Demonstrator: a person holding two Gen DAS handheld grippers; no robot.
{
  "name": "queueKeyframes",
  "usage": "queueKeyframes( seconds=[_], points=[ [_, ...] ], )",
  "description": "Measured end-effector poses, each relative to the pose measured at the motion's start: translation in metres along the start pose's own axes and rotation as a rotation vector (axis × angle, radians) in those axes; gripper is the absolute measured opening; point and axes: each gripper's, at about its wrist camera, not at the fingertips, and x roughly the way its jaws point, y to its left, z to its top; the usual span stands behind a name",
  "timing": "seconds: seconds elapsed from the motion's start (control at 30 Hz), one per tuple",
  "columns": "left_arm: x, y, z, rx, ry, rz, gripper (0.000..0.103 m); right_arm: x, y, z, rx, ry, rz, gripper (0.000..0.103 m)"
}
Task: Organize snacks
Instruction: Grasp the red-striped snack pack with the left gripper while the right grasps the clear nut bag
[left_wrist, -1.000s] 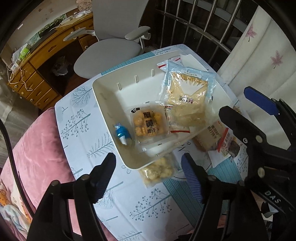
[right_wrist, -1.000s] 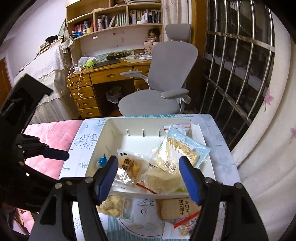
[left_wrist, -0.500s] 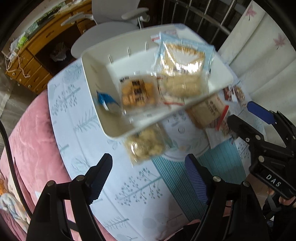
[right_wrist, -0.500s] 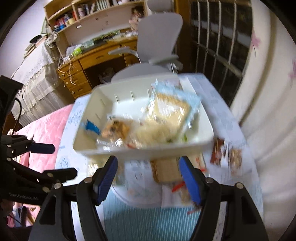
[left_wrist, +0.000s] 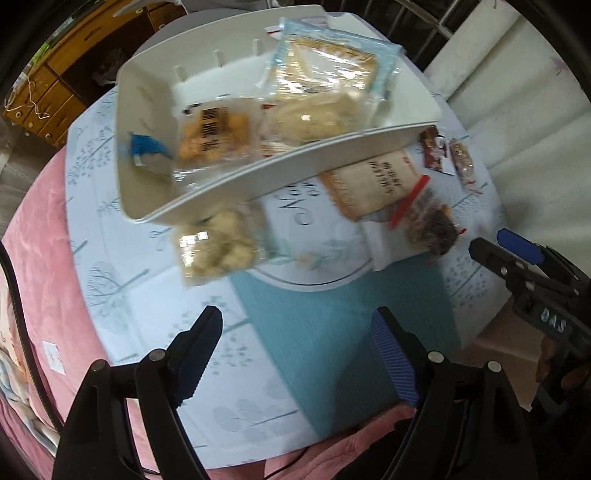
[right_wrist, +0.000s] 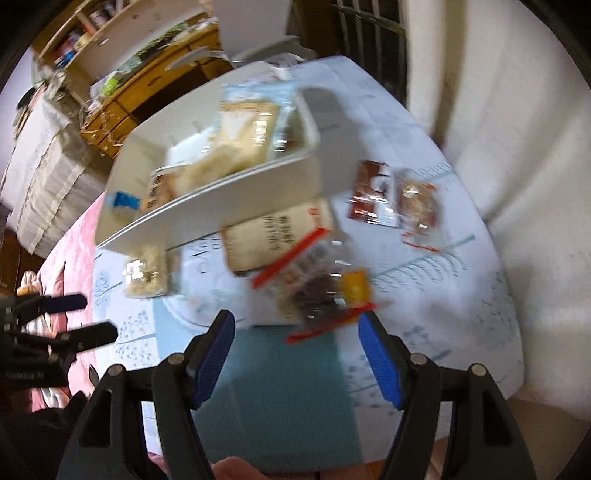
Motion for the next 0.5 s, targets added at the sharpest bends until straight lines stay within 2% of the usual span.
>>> queueKeyframes(
  seconds=[0.3, 0.5],
  points=[
    [0.012, -0.052, 0.018, -0.057, -0.003, -0.049, 0.089, 0.011, -0.060, 0.020, 0.082, 0.100, 0.037, 0.069],
    [0.027, -0.071, 0.030, -0.140, 0.000, -0.092, 0.090, 0.025, -0.083, 0.037, 0.063, 0.161, 0.030, 0.069]
  ],
)
